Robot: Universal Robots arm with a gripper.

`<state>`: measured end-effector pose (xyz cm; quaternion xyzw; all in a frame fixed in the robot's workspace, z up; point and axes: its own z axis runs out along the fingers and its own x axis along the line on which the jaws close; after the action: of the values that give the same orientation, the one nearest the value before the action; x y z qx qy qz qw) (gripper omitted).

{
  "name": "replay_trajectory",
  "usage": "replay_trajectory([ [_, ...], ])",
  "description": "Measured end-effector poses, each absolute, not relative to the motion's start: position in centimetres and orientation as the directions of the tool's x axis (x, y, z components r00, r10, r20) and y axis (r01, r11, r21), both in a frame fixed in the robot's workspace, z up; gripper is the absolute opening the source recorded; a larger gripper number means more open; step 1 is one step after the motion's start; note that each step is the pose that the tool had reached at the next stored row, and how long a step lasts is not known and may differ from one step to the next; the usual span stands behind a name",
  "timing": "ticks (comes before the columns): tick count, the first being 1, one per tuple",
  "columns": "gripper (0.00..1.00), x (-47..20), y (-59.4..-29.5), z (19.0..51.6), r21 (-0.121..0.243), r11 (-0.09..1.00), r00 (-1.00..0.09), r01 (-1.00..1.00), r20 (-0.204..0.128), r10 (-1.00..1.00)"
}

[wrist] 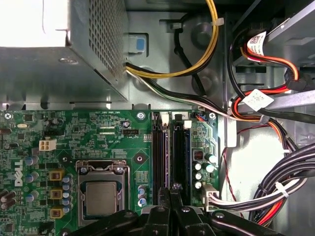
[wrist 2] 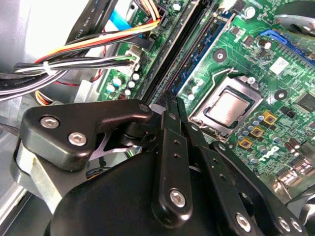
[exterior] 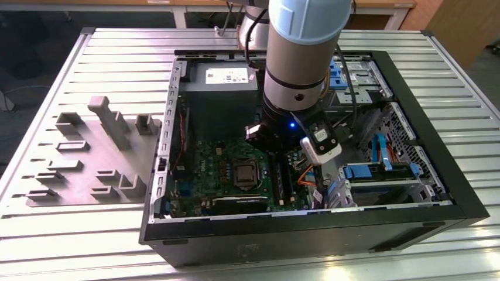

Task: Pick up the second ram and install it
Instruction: 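Insert the second ram into the second slot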

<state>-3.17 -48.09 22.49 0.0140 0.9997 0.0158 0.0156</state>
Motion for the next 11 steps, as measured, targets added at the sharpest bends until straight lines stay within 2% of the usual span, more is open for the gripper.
replay_trajectory([
  [11,0.12,-3.17,-48.09,22.41,0.033,0.999,-0.999,0.027,-0.031,0.028],
])
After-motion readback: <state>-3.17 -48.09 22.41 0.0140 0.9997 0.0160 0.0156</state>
